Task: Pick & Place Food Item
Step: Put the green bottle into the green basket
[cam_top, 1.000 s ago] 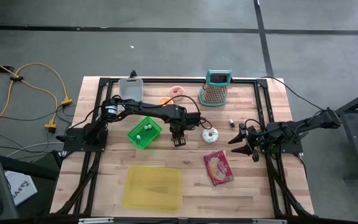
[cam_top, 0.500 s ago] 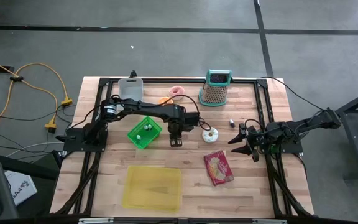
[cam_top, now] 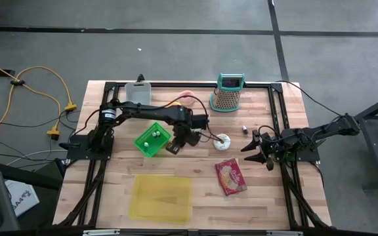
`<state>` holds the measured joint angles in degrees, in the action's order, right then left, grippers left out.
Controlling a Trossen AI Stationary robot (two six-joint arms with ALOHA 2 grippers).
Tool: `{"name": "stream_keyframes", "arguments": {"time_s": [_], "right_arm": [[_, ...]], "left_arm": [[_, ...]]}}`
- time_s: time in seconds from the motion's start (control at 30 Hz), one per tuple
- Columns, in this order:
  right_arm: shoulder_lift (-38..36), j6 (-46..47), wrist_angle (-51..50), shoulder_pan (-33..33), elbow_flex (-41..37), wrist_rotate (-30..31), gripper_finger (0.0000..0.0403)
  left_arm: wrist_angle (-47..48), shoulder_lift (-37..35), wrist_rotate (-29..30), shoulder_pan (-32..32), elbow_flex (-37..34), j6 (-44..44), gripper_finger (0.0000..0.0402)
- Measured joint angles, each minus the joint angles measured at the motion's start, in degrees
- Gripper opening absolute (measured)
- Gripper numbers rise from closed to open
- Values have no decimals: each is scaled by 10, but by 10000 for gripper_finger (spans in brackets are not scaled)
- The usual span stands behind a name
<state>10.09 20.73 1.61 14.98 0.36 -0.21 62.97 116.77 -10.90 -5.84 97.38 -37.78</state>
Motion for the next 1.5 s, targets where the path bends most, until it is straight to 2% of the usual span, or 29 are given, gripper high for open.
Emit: {"name": "stream_keyframes", "arguments": {"time_s": [0.1, 0.27, 0.43, 0.57, 0.73, 1.13, 1.37, 1.5], "right_arm": [[0, 0, 0, 0, 0, 0, 188], [0, 0, 0, 0, 0, 0, 188], [0, 0, 0, 0, 0, 0, 188], [0, 0, 0, 0, 0, 0, 188], [0, 0, -1, 0, 0, 0, 188], [0, 0, 1, 0, 0, 0, 188], [0, 0, 1, 0, 0, 0, 188], [0, 0, 1, 0, 0, 0, 188]], "left_arm": [[1, 0, -31, -8, 0, -58, 85], [2, 0, -41, -30, 0, -145, 85], [-6, 0, -111, -54, 0, -230, 86], [-29, 2, -151, -66, 0, -266, 85], [-31, 16, -155, -72, -1, -282, 85], [-9, 30, -163, -76, -5, -413, 85], [-21, 38, -201, -84, -5, -440, 85], [-18, 39, -204, -84, -5, -450, 85]]}}
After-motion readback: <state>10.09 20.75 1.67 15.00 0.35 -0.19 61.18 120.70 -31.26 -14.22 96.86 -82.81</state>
